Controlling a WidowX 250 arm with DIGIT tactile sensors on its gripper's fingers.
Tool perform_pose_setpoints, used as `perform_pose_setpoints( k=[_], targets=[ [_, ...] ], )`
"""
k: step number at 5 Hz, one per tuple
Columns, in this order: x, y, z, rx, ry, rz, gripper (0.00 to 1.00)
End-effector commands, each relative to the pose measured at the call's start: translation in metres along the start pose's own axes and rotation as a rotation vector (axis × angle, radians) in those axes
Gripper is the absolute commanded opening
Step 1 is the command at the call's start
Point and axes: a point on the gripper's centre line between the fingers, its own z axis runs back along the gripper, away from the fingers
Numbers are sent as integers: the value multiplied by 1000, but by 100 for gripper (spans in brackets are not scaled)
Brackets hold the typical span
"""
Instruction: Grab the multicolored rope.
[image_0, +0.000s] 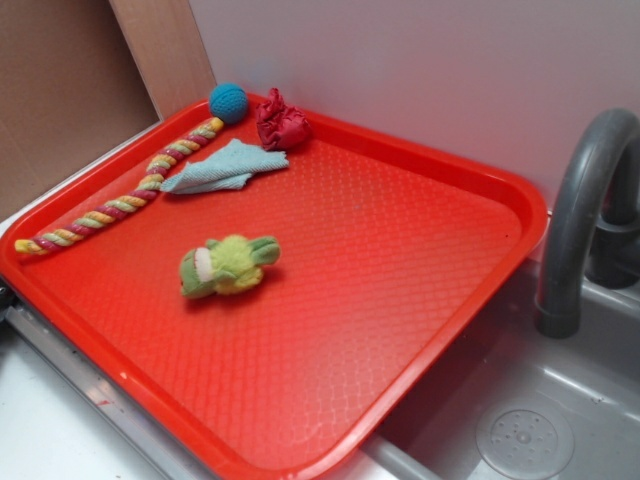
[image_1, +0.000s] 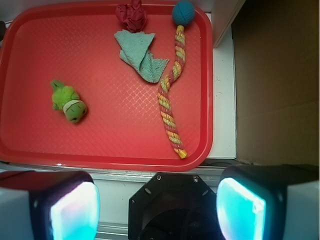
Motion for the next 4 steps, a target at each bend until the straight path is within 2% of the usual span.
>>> perform_pose_setpoints(
  k=[1,2,3,4],
  targets=[
    [0,0,0,0,0,0,100],
    [24,-3,-13,-20,-108,53,100],
    [44,10,-32,-50,-121,115,100],
    [55,25,-54,-104,-171,120,100]
  ],
)
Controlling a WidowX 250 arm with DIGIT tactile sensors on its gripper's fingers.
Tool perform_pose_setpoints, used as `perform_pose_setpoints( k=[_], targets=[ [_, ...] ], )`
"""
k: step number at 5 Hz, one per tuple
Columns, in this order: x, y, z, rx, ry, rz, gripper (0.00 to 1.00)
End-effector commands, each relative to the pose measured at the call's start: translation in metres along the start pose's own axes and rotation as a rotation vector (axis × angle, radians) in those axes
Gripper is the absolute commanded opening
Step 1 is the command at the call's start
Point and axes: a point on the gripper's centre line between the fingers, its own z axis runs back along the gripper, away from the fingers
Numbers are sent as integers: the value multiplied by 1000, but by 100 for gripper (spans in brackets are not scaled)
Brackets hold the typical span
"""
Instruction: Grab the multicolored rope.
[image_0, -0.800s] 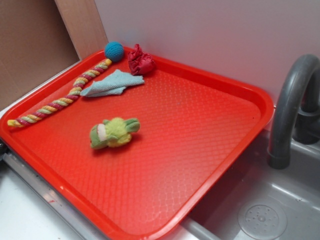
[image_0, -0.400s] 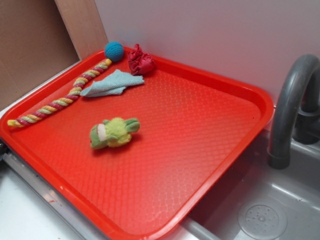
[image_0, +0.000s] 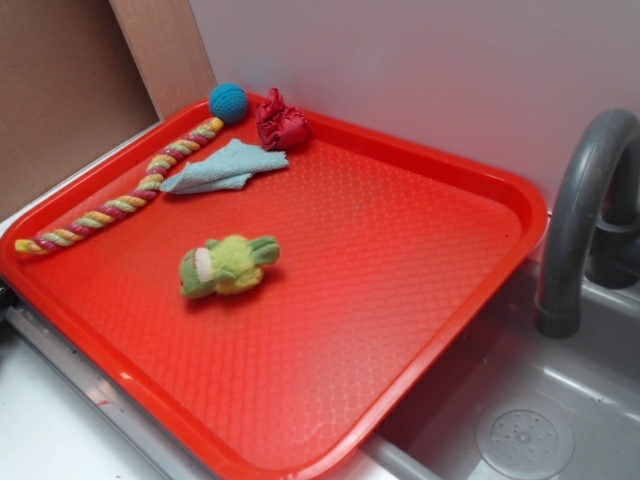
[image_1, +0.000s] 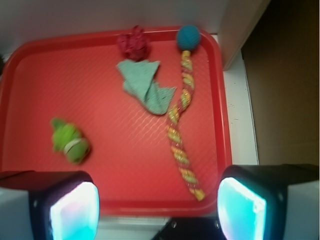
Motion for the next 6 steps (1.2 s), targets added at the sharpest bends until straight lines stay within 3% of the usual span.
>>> perform_pose_setpoints(
  k=[1,2,4,6],
  targets=[
    [18,28,-55,-45,-49,37,100],
    [14,32,-95,38,3,34,100],
    [2,22,-151,44,112,-28,100],
    [-6,27,-185,70,187,-19,100]
  ],
)
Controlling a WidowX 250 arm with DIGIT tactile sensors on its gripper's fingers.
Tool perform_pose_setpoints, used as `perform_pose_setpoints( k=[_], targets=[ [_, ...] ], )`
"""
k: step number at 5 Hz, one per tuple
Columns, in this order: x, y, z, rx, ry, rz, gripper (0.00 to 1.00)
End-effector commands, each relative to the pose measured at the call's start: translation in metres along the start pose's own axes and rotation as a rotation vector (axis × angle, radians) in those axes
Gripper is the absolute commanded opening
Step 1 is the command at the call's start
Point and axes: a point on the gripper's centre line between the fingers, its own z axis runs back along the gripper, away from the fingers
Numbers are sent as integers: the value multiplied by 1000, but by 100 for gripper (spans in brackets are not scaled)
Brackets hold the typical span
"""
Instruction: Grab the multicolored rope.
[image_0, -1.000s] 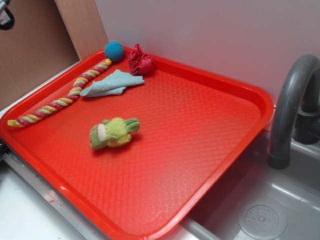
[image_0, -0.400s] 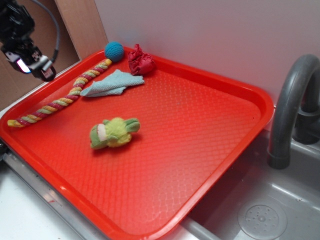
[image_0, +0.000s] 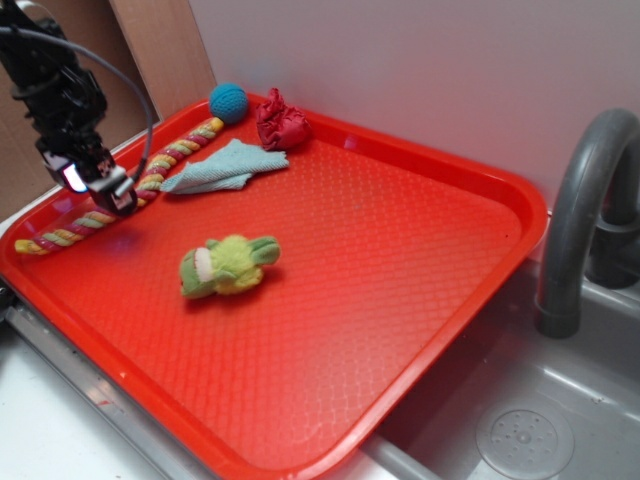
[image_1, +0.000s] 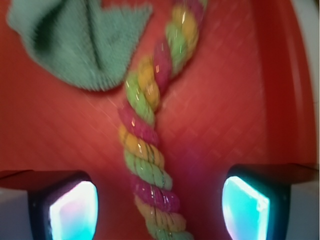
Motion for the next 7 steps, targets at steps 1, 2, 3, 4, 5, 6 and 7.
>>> perform_pose_setpoints(
  k=[1,2,3,4,5,6,7],
  targets=[
    [2,0,-21,15,29,-21,100],
    [-1,-2,-27,13,45,-28,100],
    [-4,-4,-23,11,16,-51,0],
    [-3,-7,-14,18,-4,-68,0],
    [1,-9,9,45,20,-88,0],
    [11,-13,58,41,33,-51,0],
    [14,-20,109,1,-60,-37,0]
  ],
)
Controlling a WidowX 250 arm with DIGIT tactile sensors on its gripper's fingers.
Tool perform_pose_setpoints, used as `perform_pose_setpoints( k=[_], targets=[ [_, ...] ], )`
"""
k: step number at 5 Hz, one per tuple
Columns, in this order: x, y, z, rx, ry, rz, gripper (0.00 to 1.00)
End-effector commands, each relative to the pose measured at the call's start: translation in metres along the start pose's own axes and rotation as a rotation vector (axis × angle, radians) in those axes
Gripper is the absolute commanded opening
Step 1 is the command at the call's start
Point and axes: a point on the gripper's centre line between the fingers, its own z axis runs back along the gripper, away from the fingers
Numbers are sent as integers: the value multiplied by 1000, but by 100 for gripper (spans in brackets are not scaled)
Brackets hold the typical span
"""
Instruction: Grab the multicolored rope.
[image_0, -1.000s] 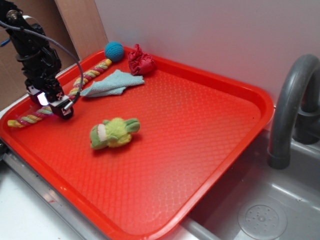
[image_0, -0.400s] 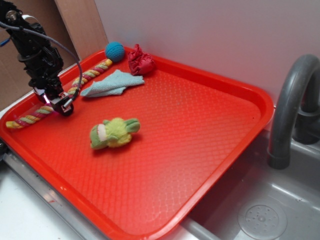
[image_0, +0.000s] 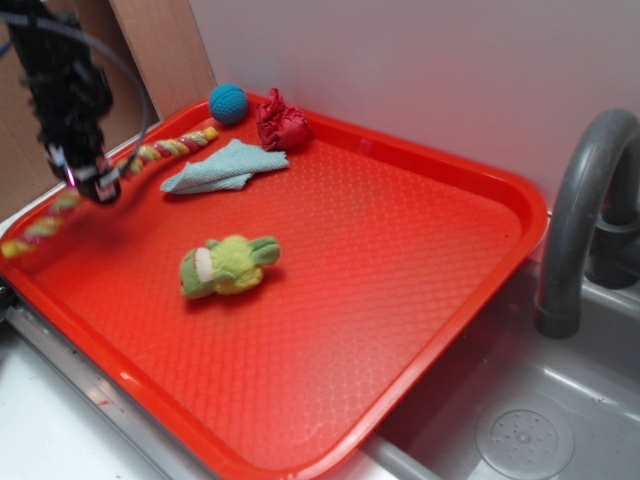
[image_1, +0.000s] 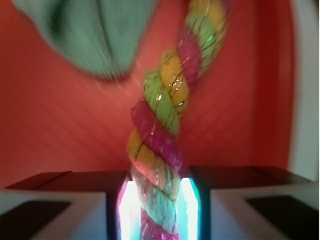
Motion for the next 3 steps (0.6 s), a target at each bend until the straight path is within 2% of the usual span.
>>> perform_pose_setpoints(
  k=[1,2,3],
  targets=[
    [-6,-15,116,-60,-219,-4,0],
    [-17,-19,164,-69,-288,-7,0],
    [-21,-22,175,-45,-344,31,0]
  ],
)
